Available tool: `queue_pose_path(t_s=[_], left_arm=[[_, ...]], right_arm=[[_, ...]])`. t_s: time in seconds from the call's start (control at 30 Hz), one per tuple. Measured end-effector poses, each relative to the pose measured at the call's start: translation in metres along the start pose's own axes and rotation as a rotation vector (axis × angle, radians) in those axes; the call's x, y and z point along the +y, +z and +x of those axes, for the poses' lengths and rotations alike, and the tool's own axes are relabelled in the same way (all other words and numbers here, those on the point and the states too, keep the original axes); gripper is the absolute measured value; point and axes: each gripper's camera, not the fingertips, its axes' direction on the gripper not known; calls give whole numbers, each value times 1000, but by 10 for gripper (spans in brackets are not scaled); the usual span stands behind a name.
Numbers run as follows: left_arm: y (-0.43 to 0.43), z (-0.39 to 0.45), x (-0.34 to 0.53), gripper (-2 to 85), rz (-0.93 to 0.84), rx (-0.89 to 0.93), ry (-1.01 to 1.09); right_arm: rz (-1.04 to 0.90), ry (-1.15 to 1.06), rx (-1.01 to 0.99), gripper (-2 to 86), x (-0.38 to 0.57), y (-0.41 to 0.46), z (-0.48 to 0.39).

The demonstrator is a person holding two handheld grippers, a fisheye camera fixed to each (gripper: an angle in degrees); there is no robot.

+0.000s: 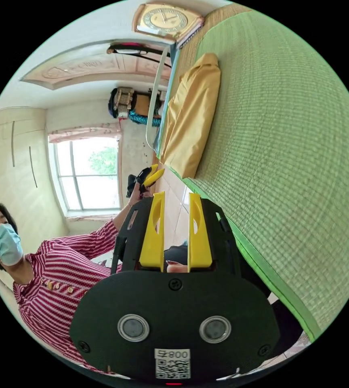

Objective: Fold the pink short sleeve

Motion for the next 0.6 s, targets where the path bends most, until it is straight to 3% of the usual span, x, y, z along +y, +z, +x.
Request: queue_pose_path(t_s=[0.23, 0.6], left_arm=[[64, -70, -63, 51, -46, -60, -31], [125, -159, -120, 10, -48, 49, -9]], right_arm=[[-45, 75, 3, 97, -57, -11, -77], [-24, 142, -9, 106, -125, -54, -175]])
